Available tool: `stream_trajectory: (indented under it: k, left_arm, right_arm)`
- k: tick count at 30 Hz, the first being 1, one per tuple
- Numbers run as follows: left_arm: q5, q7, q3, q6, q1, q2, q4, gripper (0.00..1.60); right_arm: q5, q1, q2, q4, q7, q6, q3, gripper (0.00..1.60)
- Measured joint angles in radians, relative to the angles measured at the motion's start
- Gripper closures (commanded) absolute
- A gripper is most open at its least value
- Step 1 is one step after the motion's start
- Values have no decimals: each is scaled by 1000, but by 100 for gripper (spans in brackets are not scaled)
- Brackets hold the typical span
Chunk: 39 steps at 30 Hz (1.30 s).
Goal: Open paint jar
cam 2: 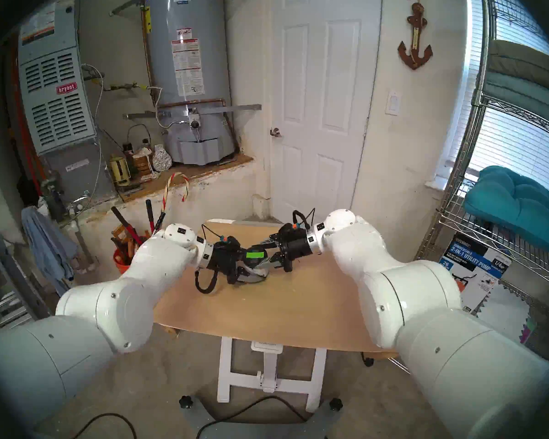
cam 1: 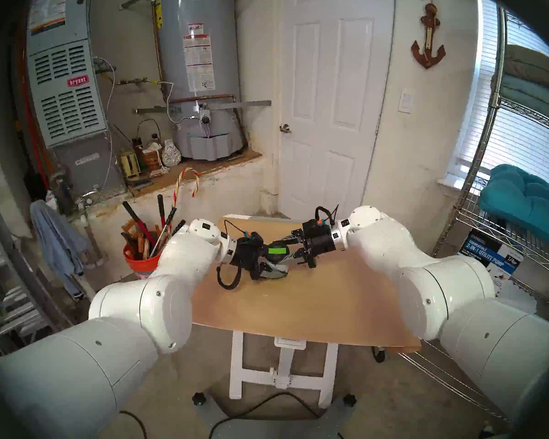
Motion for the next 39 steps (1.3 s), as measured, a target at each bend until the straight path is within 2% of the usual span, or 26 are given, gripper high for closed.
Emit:
stream_trajectory:
  k: [11, 12, 13, 14, 15, 16, 23, 28, 34, 39]
  left_arm:
    - [9, -1, -5, -3, -9, 3, 14, 160]
    - [10, 0, -5, -3, -10, 3, 16, 160]
    - [11, 1, -6, -4, -12, 4, 19, 160]
    - [11, 1, -6, -4, -12, 4, 20, 160]
    - [11, 2, -6, -4, -14, 4, 23, 160]
    - [12, 2, -7, -5, -15, 4, 25, 160]
    - [13, 0, -12, -13, -22, 0, 46, 160]
    - [12, 3, -19, -21, -25, -5, 61, 160]
    - [8, 3, -27, -34, -30, -18, 77, 160]
    - [6, -1, -31, -45, -37, -28, 91, 160]
  right_arm:
    - [-7, 35, -9, 50, -29, -31, -35, 160]
    - [-5, 37, -9, 56, -31, -33, -38, 145]
    - [-4, 41, -9, 63, -34, -36, -41, 105]
    - [-3, 42, -10, 66, -35, -37, -42, 80]
    - [-1, 46, -10, 73, -36, -39, -45, 45]
    - [0, 48, -10, 78, -37, -40, -46, 0]
    - [25, 70, -10, 124, -40, -38, -41, 0]
    - [50, 75, -2, 162, -13, -4, -15, 0]
    - [96, 69, 21, 188, 44, 63, 46, 0]
    - [161, 51, 45, 189, 89, 153, 129, 0]
